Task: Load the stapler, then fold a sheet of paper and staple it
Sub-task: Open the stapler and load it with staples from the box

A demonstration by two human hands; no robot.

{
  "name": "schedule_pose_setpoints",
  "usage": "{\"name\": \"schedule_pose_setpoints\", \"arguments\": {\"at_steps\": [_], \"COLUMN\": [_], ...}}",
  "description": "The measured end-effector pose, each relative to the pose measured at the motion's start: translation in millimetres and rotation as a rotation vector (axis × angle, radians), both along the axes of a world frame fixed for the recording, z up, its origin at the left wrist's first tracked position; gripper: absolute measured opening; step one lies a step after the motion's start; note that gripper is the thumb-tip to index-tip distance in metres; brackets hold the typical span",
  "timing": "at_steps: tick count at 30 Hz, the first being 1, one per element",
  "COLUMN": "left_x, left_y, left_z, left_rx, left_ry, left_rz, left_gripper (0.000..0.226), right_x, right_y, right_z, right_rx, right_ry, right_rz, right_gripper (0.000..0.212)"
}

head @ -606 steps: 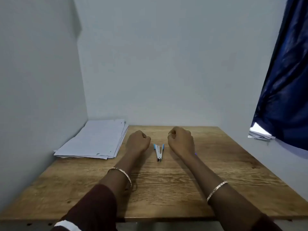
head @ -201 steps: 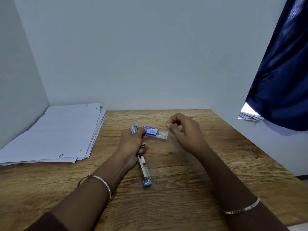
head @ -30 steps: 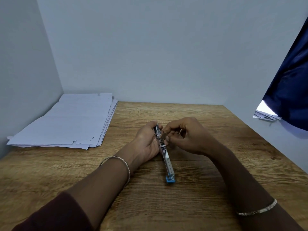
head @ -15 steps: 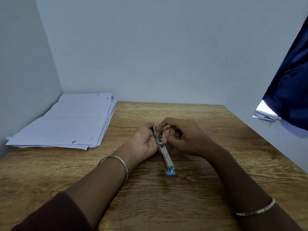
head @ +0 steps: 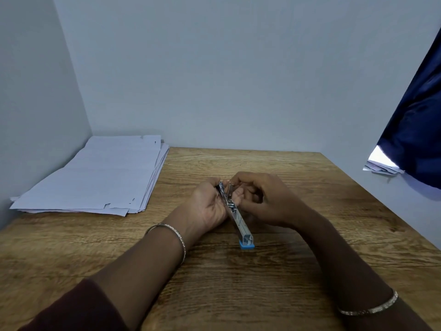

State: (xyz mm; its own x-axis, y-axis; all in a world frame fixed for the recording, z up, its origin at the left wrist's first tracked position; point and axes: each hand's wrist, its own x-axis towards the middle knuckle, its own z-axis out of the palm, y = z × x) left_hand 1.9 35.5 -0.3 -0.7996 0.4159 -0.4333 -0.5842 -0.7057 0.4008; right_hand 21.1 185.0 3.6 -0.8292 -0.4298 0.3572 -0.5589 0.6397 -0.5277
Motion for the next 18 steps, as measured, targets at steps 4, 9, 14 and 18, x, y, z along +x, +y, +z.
{"name": "schedule_pose_setpoints", "arguments": {"at_steps": [4,9,14,18], "left_x": [1.6,-3.3,-8.5,-9.4], "left_y": [-2.2,-2.1,-1.2,-0.7], "left_z": [1.6,-4.5,-9.6,-11.1], "left_rx": [0.026,-0.031,-0.077,-0.076], "left_ry": [0.007,0.039,0.085,0.119], "left_rz": [-0.015,-0.04,-0.022,-0.003], "left_gripper": [0.031,0.03,0.026,0.032], "right_x": [-0.2,-2.5,-2.3,-2.2], "right_y": [-0.1,0.3,1.6,3.0], "right_z": [-2.1,-2.9,-1.7,-1.0], "right_rx": [0.059,0.029,0.003,-0.05], "right_ry": [0.066,0.042,0.047,0.038], "right_rz": [-0.002,0.004,0.012,0.009], "right_gripper": [0.016,0.016,0.017,0.024]}}
